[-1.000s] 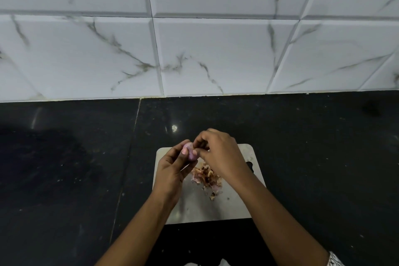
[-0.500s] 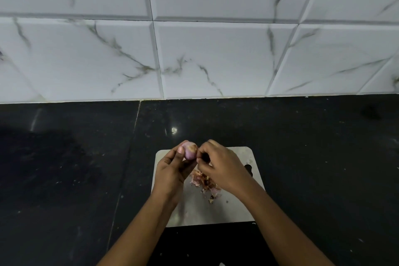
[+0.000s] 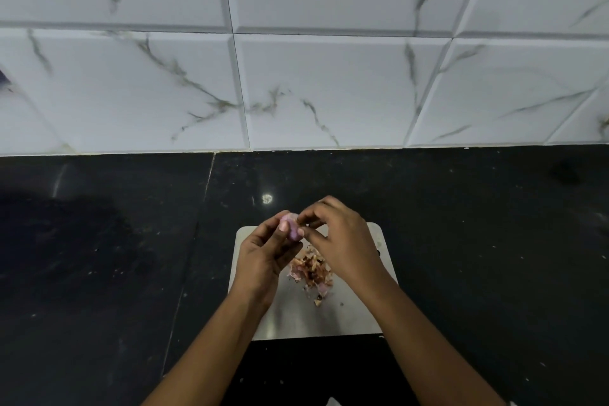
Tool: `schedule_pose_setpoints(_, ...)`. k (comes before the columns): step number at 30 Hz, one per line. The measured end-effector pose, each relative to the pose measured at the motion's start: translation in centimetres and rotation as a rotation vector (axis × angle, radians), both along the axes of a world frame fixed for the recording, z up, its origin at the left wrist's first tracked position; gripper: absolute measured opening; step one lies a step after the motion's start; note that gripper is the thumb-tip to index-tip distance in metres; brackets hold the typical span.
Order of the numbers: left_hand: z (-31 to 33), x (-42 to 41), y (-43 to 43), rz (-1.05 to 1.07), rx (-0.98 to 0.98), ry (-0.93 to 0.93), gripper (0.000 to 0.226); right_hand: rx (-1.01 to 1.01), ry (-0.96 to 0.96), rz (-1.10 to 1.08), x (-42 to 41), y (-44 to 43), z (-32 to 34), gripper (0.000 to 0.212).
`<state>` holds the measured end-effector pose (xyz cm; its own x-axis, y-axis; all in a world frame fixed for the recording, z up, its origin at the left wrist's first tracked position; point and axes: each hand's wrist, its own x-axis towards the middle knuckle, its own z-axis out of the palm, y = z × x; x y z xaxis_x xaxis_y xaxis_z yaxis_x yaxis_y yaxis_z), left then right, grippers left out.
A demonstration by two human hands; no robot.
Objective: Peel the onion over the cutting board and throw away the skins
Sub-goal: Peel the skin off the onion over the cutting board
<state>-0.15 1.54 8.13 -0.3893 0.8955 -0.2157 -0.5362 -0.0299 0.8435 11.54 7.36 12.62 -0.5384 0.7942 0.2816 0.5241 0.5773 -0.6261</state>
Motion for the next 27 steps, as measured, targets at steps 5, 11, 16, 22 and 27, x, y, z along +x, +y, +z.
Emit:
schedule_pose_setpoints(5, -0.1, 0.6, -0.1, 0.021, -0.011, 0.016, 0.034, -0.052, -0.123, -0.023, 0.2, 0.6, 0.8, 0.009)
schedule_pose_setpoints(11, 0.2, 0.9, -0.2, 0.040, -0.013, 0.047, 0.035, -0.179, -0.230, 0.052, 1.0, 1.7, 1.7, 0.013)
schedule_pose_setpoints(16, 0.0, 1.5, -0.6, 0.068, -0.020, 0.042, 0.029, -0.194, -0.260, 0.131, 0.9, 1.4, 1.2, 0.018)
schedule_pose_setpoints(22, -0.2, 2.3, -0.3, 0.041, -0.060, -0.047, 0.035, -0.184, -0.117, 0.138, 2.0, 0.9, 0.1, 0.017)
schedule_pose_setpoints(27, -0.6, 3.3, 0.0, 0.005, -0.128, -0.160, 0.025, -0.203, -0.037, 0.132, 3.1, 0.8, -0.2, 0.020)
